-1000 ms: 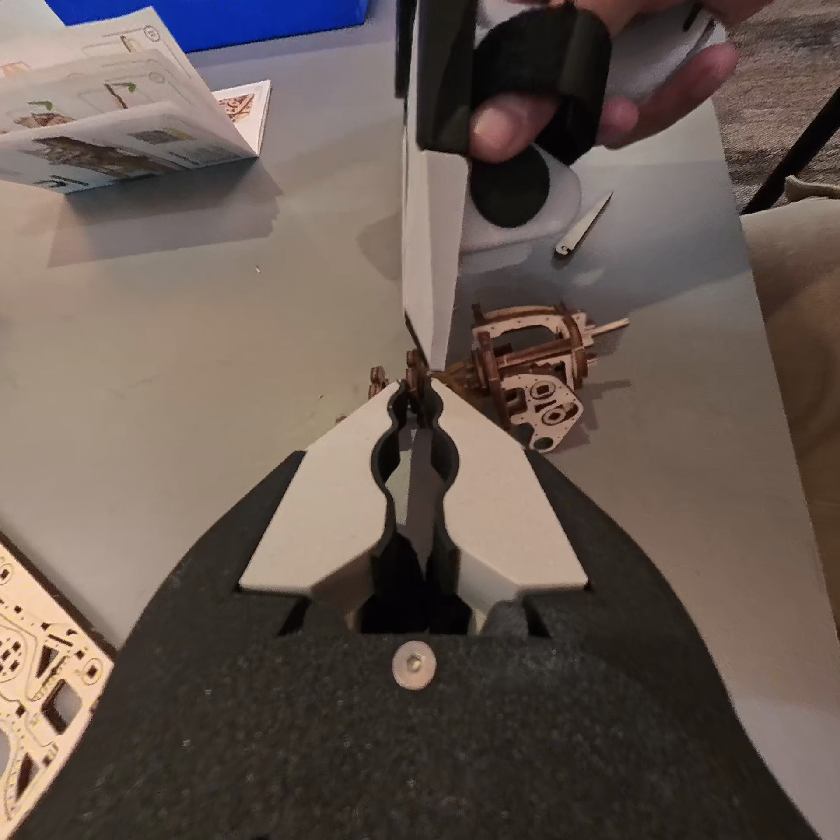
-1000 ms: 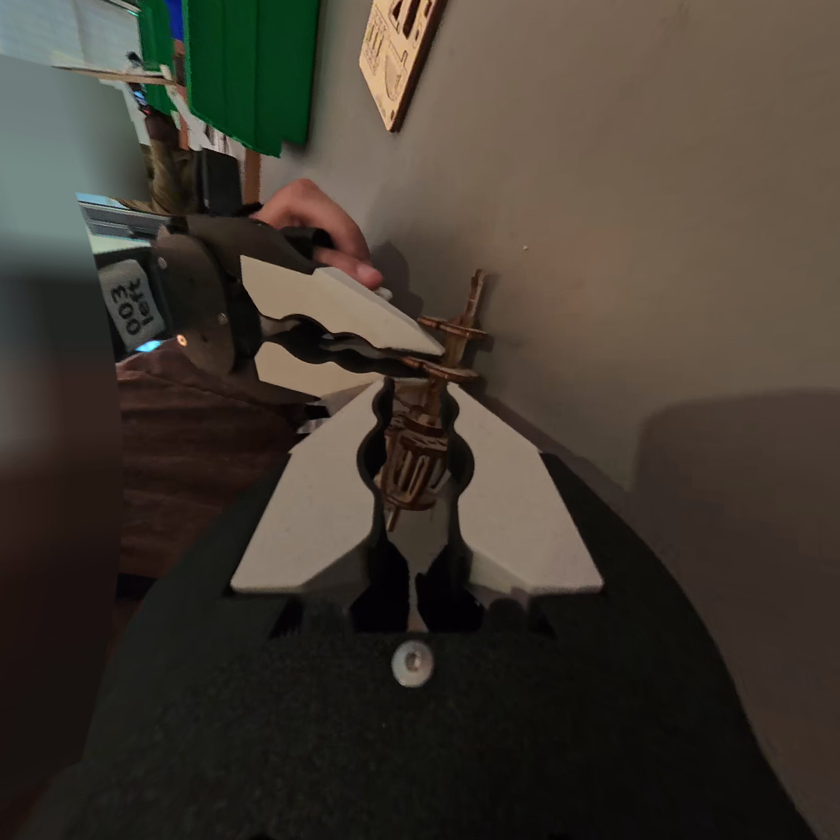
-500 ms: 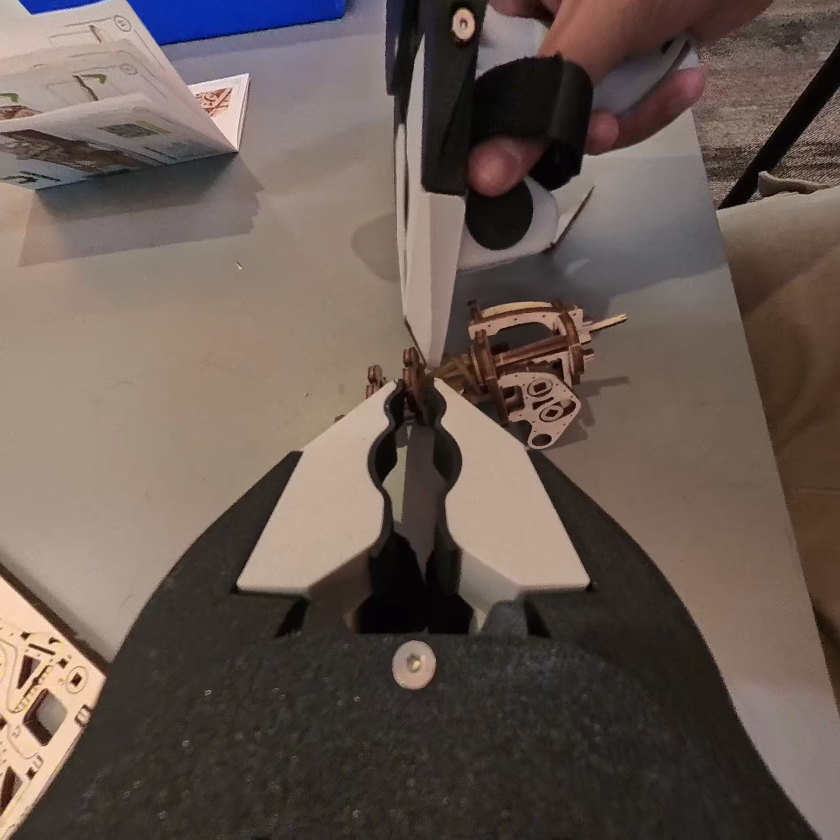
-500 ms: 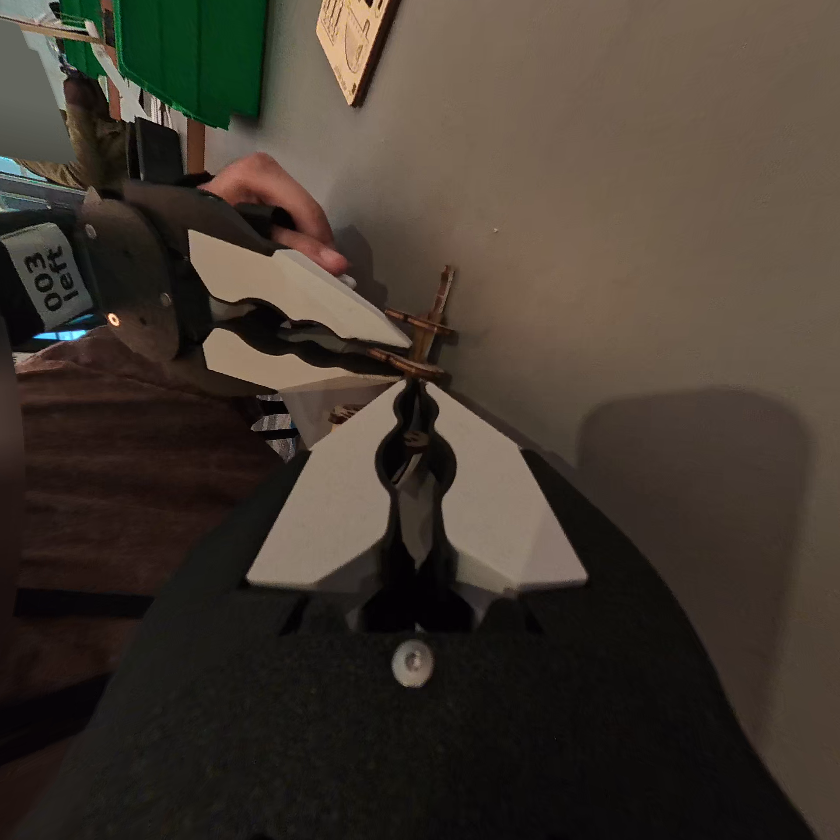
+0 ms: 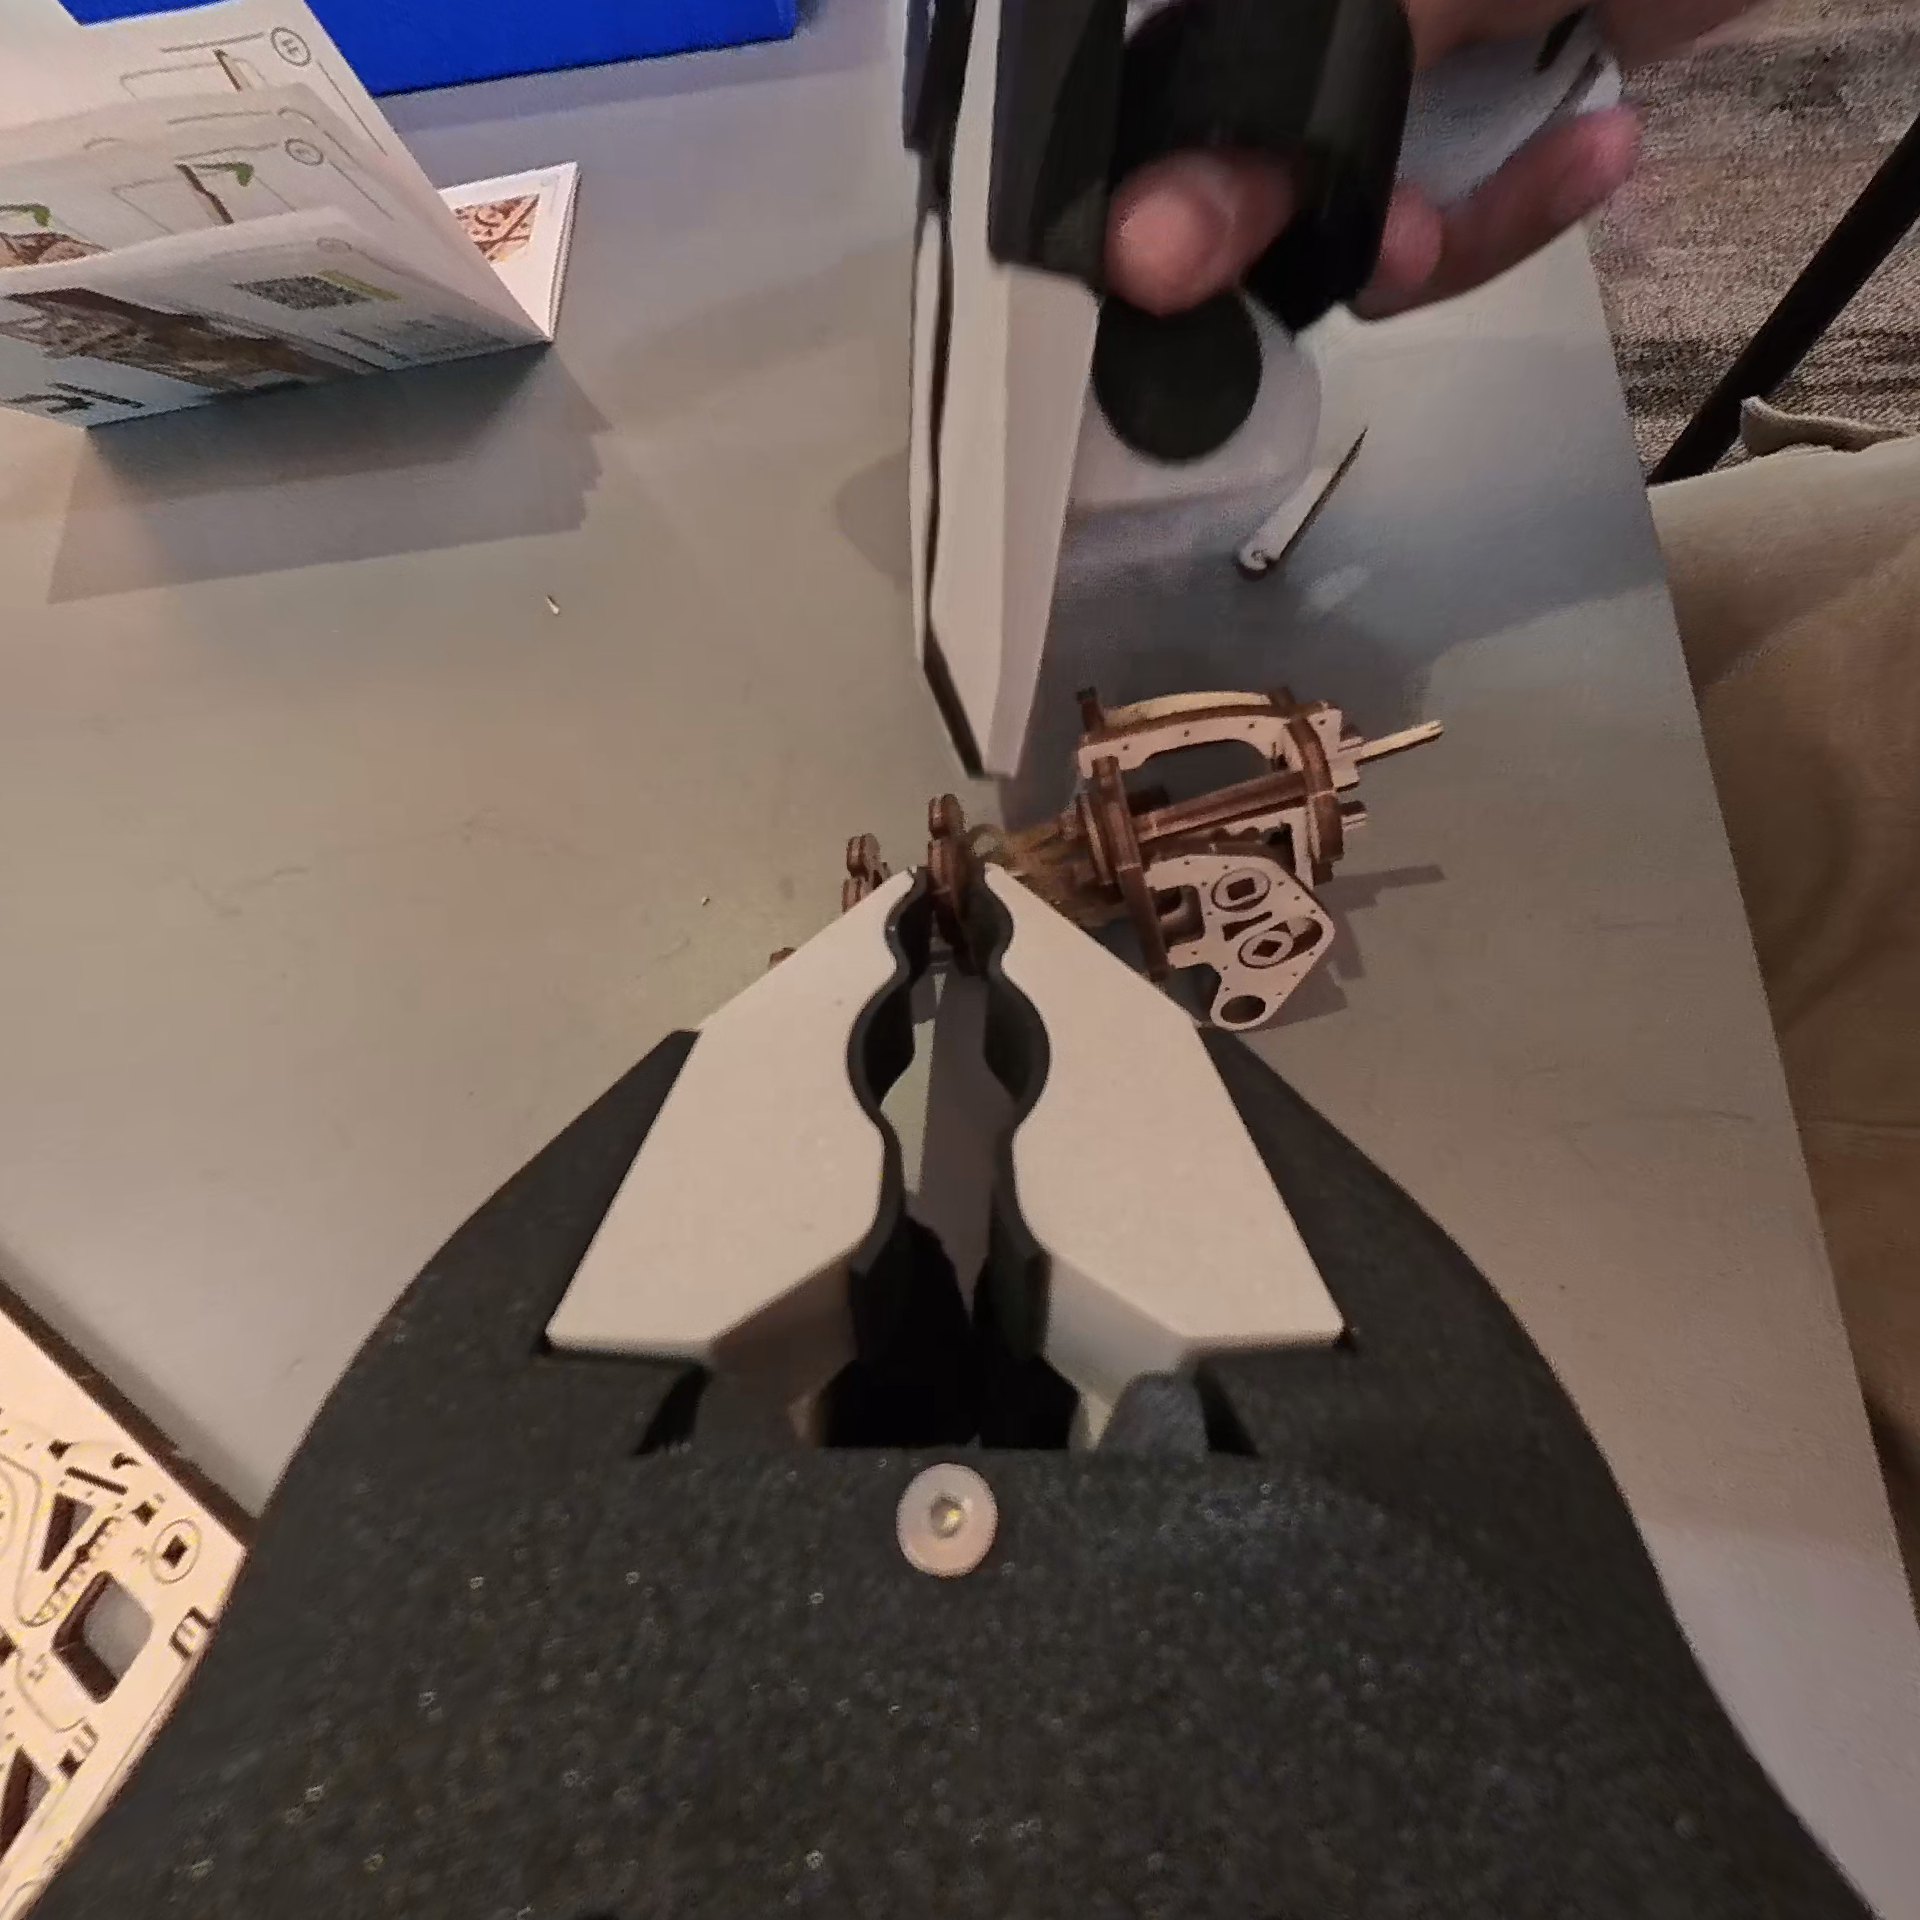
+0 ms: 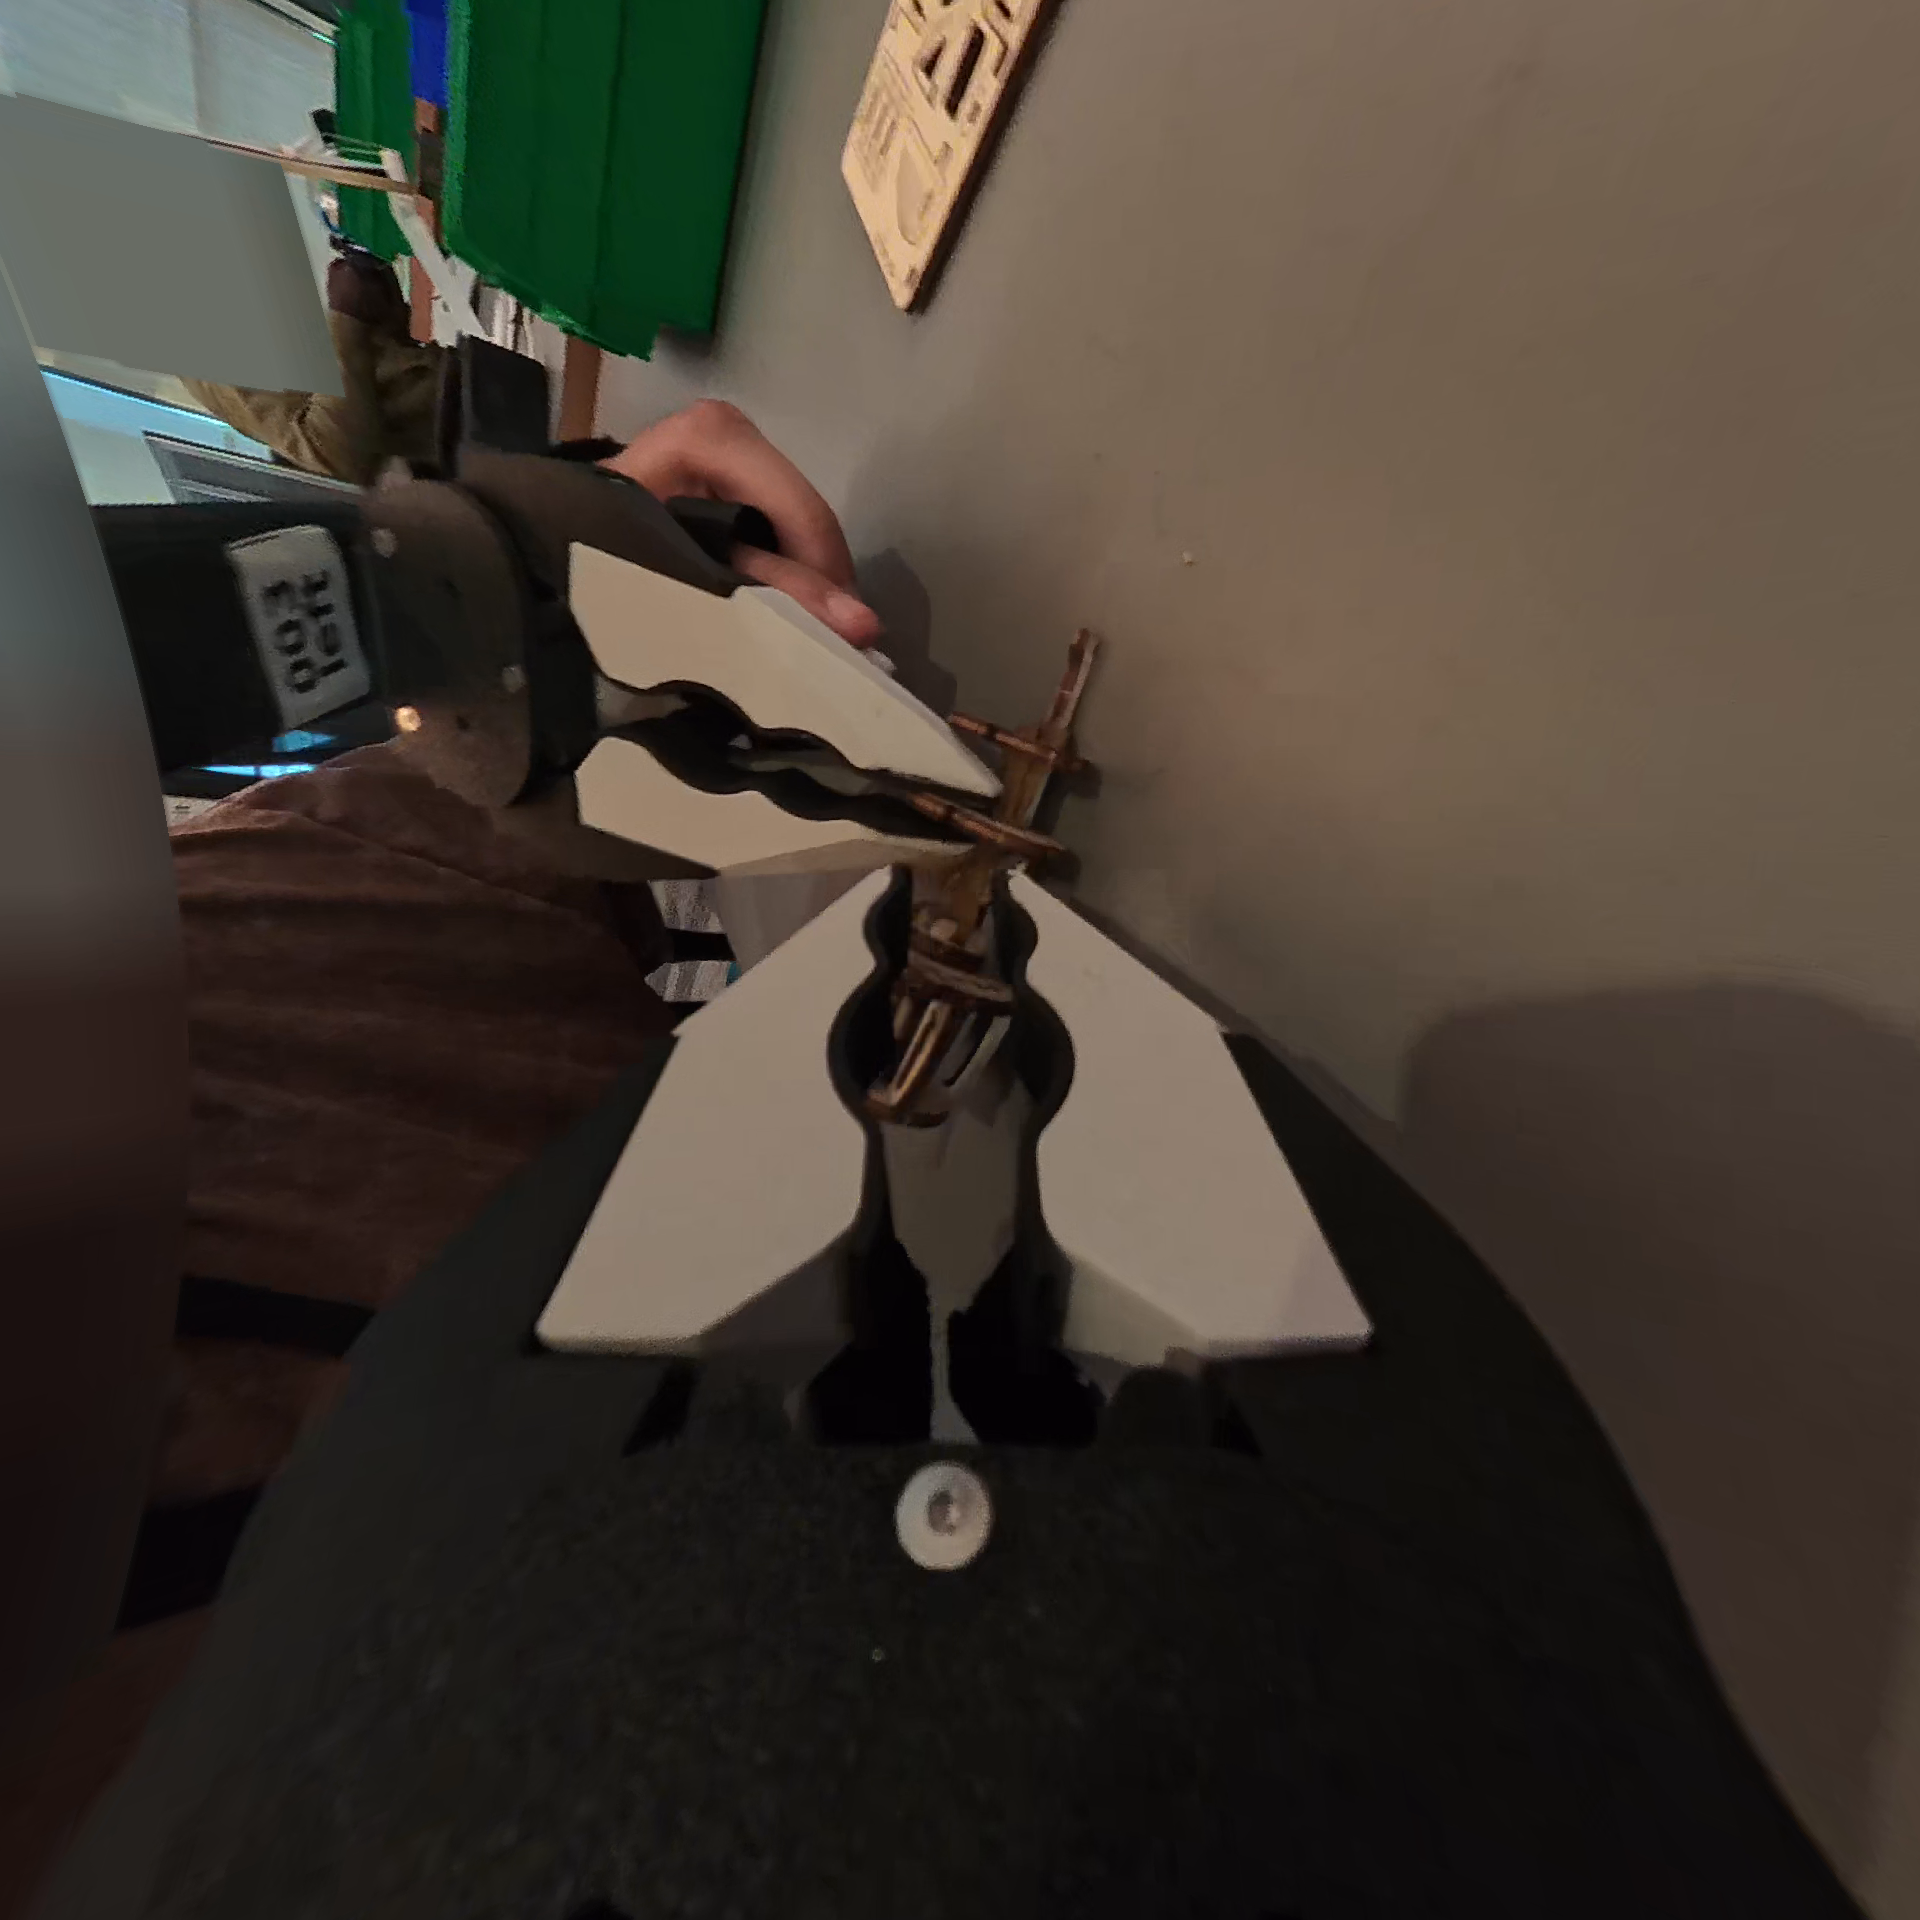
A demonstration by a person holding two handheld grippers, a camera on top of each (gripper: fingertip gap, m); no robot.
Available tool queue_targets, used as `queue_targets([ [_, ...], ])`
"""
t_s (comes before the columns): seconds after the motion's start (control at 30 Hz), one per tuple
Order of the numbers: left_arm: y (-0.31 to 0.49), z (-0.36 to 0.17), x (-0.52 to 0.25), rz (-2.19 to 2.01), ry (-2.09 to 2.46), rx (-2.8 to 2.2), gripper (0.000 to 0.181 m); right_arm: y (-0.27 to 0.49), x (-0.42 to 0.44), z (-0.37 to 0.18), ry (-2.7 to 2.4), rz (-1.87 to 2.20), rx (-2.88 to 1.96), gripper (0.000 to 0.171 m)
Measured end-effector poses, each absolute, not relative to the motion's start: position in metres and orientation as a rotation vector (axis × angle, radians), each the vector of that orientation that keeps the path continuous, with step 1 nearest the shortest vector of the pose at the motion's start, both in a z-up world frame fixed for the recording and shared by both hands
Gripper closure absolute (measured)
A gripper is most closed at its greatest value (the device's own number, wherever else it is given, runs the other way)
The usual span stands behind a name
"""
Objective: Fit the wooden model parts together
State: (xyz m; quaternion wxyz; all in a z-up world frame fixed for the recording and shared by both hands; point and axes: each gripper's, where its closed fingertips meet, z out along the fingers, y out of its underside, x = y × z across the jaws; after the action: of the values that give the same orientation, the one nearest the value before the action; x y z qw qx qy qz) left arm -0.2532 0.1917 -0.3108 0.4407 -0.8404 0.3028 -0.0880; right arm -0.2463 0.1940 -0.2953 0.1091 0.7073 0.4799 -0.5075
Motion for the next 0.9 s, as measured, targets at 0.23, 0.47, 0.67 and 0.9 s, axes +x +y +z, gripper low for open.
queue_targets([
  [0.23, 0.185, -0.307, -0.25, -0.156, 0.883, -1.994, 0.178, 0.228, -0.191, -0.303, 2.101, -1.258, 2.072, 0.151],
  [0.47, 0.18, -0.295, -0.247, 0.089, 1.043, -1.753, 0.177, 0.22, -0.142, -0.321, 2.413, -1.1, 1.995, 0.148],
  [0.67, 0.179, -0.278, -0.247, 0.176, 1.044, -1.62, 0.18, 0.23, -0.129, -0.326, 2.513, -1.044, 2.003, 0.151],
  [0.9, 0.177, -0.274, -0.246, 0.25, 1.088, -1.535, 0.18, 0.234, -0.152, -0.312, 2.667, -1.025, 1.887, 0.171],
])
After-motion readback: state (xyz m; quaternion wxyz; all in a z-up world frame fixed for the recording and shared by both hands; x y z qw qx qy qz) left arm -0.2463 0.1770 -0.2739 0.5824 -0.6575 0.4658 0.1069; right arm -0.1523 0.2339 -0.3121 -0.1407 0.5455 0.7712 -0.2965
